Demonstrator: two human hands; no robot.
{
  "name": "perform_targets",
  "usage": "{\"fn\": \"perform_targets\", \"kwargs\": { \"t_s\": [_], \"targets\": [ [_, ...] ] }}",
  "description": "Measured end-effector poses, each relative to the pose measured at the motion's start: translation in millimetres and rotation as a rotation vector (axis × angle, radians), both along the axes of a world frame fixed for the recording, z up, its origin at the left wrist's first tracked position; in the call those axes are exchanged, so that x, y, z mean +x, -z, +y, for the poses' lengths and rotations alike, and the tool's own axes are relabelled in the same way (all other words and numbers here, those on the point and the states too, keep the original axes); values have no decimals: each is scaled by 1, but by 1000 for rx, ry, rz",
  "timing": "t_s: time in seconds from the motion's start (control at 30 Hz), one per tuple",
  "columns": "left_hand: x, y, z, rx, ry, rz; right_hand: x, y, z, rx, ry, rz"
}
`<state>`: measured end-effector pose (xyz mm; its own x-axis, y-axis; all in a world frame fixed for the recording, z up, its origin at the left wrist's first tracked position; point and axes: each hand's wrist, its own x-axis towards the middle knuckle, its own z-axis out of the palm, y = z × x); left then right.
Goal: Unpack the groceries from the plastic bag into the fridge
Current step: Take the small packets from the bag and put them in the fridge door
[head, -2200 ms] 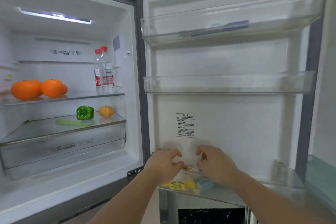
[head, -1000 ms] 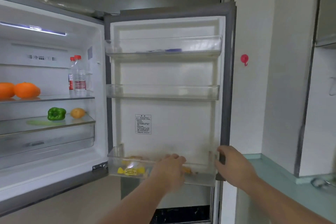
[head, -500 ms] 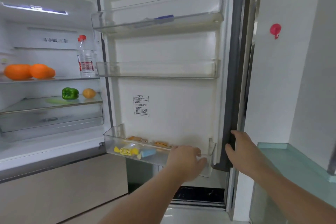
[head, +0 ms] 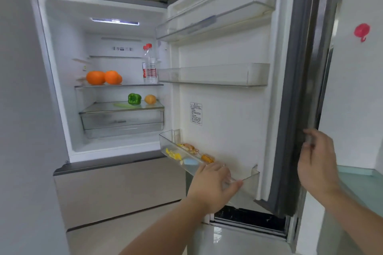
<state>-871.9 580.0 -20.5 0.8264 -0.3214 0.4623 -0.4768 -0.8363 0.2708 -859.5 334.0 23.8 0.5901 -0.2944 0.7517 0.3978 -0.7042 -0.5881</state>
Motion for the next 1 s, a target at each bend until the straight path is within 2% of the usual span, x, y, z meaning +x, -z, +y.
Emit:
{"fn": "perform_targets", "kwargs": {
  "t_s": [0.23, 0.3, 0.37, 0.47, 0.53, 0.63, 0.73, 0.87, 1.0],
  "targets": [
    [-72, 0, 106, -11, -136, 76, -71, -20, 86, -14, -215, -45],
    [-97, -4, 127, -149, -190, 105, -87, -20, 115, -79, -271, -84],
    [-119, -12, 143, -370, -248, 104, -99, -20, 147, -154, -325, -153],
    [-143, -23, 167, -615, -311, -3, -111, -23, 203, -170, -449, -190],
    [-162, -29, 184, -567, -341, -152, -117, -26, 243, -131, -527, -167],
    [-185, -32, 213, -345, -388, -302, -119, -32, 303, -86, -633, -138],
    [-193, -30, 242, -318, -415, -201, -111, -37, 358, -135, -691, -160],
    [-186, -31, 273, -499, -424, 15, -94, -43, 427, -215, -708, -173],
    [-159, -34, 300, -718, -492, 78, -62, -45, 489, -223, -760, -220]
  ]
}}
